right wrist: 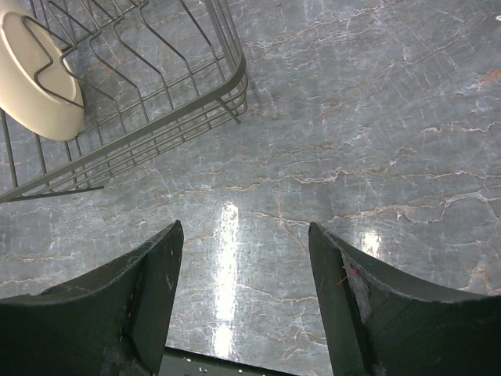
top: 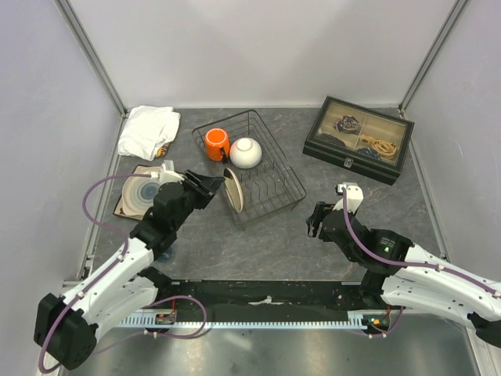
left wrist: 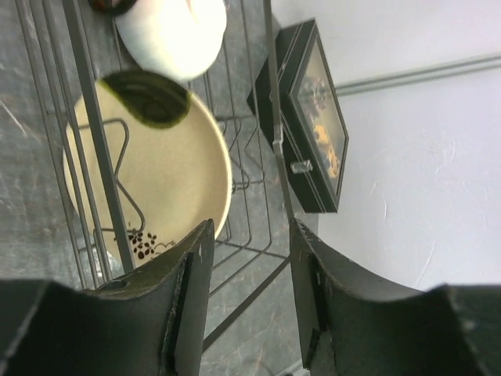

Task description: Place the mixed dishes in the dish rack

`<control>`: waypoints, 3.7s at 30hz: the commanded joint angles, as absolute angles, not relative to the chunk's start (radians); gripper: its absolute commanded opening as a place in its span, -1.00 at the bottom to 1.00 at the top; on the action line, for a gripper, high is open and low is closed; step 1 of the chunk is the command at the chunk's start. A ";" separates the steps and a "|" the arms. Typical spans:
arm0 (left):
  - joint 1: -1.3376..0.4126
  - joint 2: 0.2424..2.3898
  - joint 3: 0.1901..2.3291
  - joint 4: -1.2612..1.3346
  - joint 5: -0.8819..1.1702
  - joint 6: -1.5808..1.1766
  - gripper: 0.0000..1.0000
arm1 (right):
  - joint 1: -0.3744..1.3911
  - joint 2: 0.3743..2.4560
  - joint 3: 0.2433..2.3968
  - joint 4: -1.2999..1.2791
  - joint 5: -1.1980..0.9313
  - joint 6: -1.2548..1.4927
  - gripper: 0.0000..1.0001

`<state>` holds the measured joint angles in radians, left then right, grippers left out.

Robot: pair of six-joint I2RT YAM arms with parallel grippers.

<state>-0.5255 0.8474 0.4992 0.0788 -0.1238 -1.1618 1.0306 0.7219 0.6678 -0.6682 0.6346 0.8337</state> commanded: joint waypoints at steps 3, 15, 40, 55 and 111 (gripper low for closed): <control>-0.415 0.833 0.705 -0.208 -0.272 -1.022 0.00 | 1.032 0.687 0.680 -0.699 0.669 0.842 0.46; -0.255 1.224 1.008 -0.465 -0.394 -0.726 -0.03 | 1.032 0.618 0.703 -0.762 0.672 0.854 0.45; -0.256 1.650 1.077 -0.419 -0.684 -0.525 -0.02 | 1.032 0.606 0.698 -0.795 0.663 0.861 0.46; -0.245 1.739 1.109 -0.373 -0.706 -0.491 -0.04 | 1.032 0.632 0.715 -0.795 0.673 0.845 0.47; -0.207 1.552 1.215 -0.497 -0.477 -0.459 -0.97 | 1.032 0.635 0.715 -0.790 0.684 0.864 0.47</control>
